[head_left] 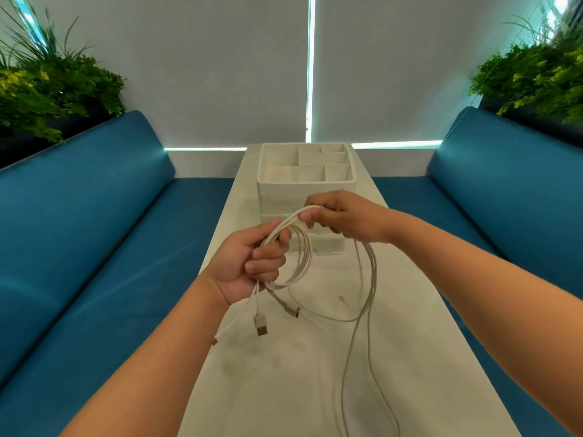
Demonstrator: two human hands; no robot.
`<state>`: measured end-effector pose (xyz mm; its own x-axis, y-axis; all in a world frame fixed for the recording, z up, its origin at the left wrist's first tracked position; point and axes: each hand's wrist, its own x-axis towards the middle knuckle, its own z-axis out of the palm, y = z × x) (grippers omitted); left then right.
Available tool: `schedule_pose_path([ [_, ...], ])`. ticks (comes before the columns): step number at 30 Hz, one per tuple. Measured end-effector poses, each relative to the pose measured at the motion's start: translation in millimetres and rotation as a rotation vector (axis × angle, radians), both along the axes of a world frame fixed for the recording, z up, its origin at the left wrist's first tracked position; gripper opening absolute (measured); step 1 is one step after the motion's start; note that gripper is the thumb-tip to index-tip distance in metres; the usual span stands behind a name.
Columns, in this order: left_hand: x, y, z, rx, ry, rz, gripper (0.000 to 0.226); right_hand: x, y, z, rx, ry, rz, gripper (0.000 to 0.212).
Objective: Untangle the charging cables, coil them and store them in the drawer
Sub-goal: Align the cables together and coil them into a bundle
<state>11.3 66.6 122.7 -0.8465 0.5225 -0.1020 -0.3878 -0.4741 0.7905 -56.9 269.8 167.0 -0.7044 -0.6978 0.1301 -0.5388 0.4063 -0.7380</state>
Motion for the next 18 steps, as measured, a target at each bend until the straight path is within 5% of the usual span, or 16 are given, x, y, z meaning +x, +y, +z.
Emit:
schedule_pose_path([
  [8, 2.4, 5.7, 7.4, 0.393, 0.148, 0.136, 0.039, 13.6, -21.4, -53.1, -0.372, -0.263, -0.189, 0.044],
  [18, -4.3, -8.6, -9.0, 0.43, 0.066, 0.352, 0.041, 20.1, -27.6, -92.5, -0.372, -0.416, -0.269, 0.031],
])
